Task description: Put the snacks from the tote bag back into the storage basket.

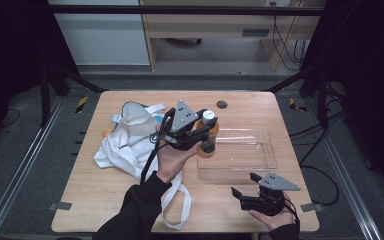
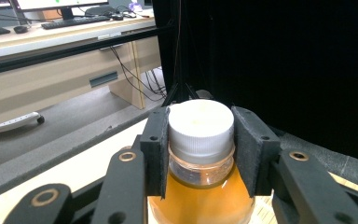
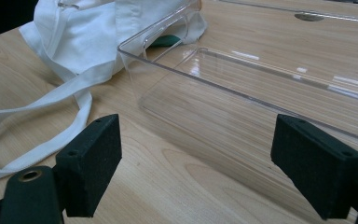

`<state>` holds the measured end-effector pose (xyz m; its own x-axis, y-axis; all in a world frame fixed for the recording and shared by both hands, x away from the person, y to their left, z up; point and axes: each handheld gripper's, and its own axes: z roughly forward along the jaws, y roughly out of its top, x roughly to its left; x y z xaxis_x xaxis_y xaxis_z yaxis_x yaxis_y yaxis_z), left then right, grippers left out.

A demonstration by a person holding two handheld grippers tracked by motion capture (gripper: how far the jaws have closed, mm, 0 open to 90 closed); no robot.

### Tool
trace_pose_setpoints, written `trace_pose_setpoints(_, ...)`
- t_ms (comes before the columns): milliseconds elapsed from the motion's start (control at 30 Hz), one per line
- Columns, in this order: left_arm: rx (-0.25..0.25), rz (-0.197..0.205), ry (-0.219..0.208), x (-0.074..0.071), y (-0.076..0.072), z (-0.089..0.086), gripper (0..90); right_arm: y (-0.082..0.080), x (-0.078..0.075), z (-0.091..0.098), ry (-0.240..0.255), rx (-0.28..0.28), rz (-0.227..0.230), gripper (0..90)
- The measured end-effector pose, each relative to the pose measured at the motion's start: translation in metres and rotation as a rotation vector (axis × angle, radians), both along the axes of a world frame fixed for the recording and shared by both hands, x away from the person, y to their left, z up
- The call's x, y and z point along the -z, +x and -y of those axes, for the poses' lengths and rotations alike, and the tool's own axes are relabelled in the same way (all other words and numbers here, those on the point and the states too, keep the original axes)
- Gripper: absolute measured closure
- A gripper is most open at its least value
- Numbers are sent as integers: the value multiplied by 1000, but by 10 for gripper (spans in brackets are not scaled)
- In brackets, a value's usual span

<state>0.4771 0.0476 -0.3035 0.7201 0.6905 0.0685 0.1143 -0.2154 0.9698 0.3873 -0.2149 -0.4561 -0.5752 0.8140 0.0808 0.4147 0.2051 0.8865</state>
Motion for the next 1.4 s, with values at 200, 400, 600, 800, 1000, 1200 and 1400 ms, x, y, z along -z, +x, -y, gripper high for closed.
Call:
trace_pose_setpoints(200, 9, -18, -1, 8, 4, 4, 591, 0, 0, 0, 0, -1, -2, 164)
trace_pose_setpoints(400, 20, -26, 2, 16, 6, 9, 591, -1, 0, 0, 4, -2, -5, 163)
trace_pose_setpoints(600, 23, -41, 22, 31, 10, 10, 591, 0, 1, 0, 3, -4, -6, 164)
trace_pose_setpoints(800, 30, -59, 27, 42, 12, 9, 591, 0, 1, 0, -1, -3, -10, 164)
trace_pose_setpoints(1000, 32, -68, 35, 48, 13, 8, 591, 0, 1, 0, -2, -1, -10, 164)
trace_pose_setpoints(1200, 41, -79, 42, 55, 13, 8, 591, 0, 1, -1, -2, -4, -10, 164)
trace_pose_setpoints(1400, 43, -94, 50, 63, 13, 7, 591, 0, 2, -1, -5, -5, -12, 164)
